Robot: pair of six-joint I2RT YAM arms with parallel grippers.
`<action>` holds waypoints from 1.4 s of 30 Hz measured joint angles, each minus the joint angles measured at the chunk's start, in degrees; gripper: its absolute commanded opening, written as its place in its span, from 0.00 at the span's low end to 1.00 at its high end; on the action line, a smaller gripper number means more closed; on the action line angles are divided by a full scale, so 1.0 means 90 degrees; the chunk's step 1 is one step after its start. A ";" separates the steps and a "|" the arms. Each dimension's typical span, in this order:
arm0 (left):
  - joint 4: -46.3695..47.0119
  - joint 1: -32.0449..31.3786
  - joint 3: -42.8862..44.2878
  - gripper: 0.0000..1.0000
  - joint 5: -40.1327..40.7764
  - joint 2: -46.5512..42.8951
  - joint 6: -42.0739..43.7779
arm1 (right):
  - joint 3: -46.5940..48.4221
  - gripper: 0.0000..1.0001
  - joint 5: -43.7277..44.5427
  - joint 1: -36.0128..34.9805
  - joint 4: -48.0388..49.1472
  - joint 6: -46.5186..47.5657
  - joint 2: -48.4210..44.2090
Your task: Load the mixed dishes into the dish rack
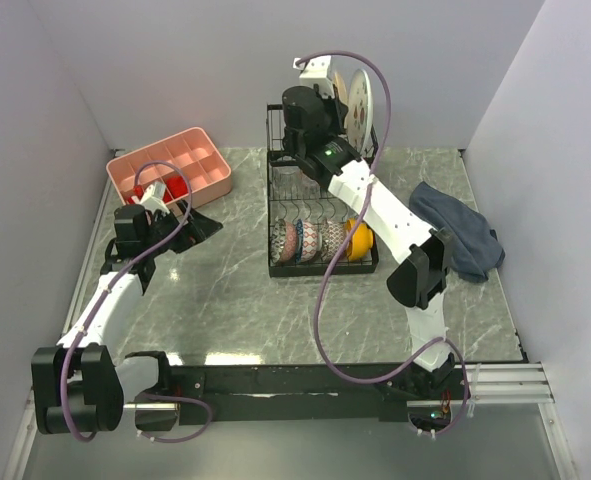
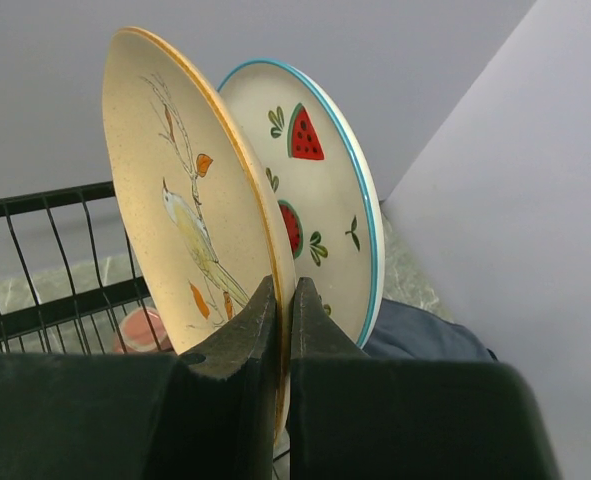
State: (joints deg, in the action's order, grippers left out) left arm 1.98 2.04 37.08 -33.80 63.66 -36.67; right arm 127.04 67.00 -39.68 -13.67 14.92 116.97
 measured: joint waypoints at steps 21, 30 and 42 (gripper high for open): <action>0.0177 0.0000 -0.0005 0.89 0.0000 0.0044 -0.0032 | -0.0826 0.00 0.0219 0.0007 0.0782 -0.0168 -0.0304; 0.0381 -0.0029 -0.0012 0.89 0.0000 0.0107 -0.0058 | -0.0998 0.00 0.0231 -0.0032 0.0971 -0.0005 -0.0410; 0.0430 -0.0032 -0.0095 0.89 -0.0002 0.0061 -0.0058 | -0.0998 0.00 0.0510 -0.0202 0.1498 0.0797 -0.0410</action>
State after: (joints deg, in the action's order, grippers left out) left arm 5.85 1.76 36.23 -33.82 64.20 -37.19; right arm 118.06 71.59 -41.50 -0.19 22.09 113.27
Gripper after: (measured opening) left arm 0.893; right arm 0.069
